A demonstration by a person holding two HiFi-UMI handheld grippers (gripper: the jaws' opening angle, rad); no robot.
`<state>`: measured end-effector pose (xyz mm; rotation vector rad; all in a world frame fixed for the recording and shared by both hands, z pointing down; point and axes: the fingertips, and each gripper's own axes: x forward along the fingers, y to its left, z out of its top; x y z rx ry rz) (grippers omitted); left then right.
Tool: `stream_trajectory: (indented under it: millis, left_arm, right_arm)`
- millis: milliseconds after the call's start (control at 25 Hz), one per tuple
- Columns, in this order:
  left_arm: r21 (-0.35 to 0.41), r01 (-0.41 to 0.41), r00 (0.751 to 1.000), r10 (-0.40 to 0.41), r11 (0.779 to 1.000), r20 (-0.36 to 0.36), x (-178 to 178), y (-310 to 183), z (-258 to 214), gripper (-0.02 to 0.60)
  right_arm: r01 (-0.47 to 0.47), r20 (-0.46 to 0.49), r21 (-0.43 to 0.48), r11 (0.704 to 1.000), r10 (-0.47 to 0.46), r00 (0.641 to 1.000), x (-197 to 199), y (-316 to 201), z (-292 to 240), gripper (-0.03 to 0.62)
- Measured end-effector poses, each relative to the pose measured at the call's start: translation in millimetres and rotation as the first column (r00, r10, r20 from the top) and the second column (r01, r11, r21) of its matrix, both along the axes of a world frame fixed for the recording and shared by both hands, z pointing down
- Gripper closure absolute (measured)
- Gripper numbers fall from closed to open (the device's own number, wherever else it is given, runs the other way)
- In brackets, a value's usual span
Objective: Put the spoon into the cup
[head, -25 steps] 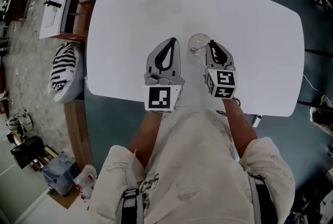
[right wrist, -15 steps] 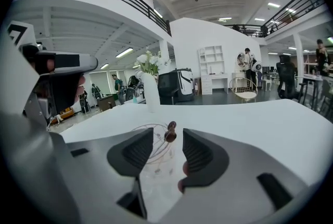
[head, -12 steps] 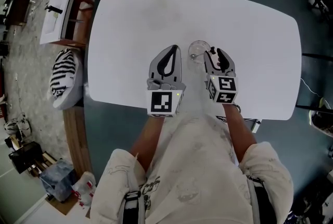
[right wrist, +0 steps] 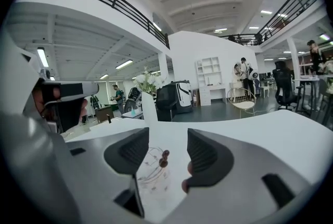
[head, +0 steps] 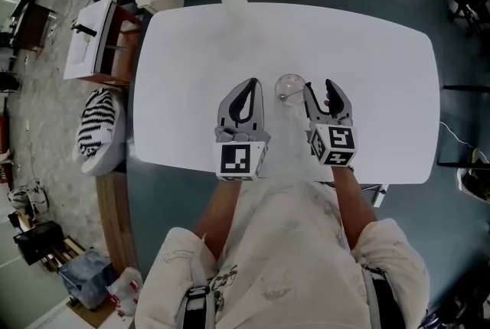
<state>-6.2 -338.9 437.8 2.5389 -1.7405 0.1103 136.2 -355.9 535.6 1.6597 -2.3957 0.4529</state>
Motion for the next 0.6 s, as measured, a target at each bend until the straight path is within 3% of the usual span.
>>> stream_trajectory:
  millis: [400, 600]
  left_arm:
    - [0.023, 0.014, 1.0, -0.014, 1.0, 0.003, -1, 0, -19, 0.578]
    - [0.04, 0.018, 1.0, -0.018, 0.999, 0.004, -2, 0, -33, 0.578]
  right_arm:
    - [-0.052, 0.018, 0.125, 0.991, 0.05, 0.999, 33, -2, -62, 0.382]
    - [-0.044, -0.036, 0.212, 0.976, 0.053, 0.998, 42, -5, -97, 0.382]
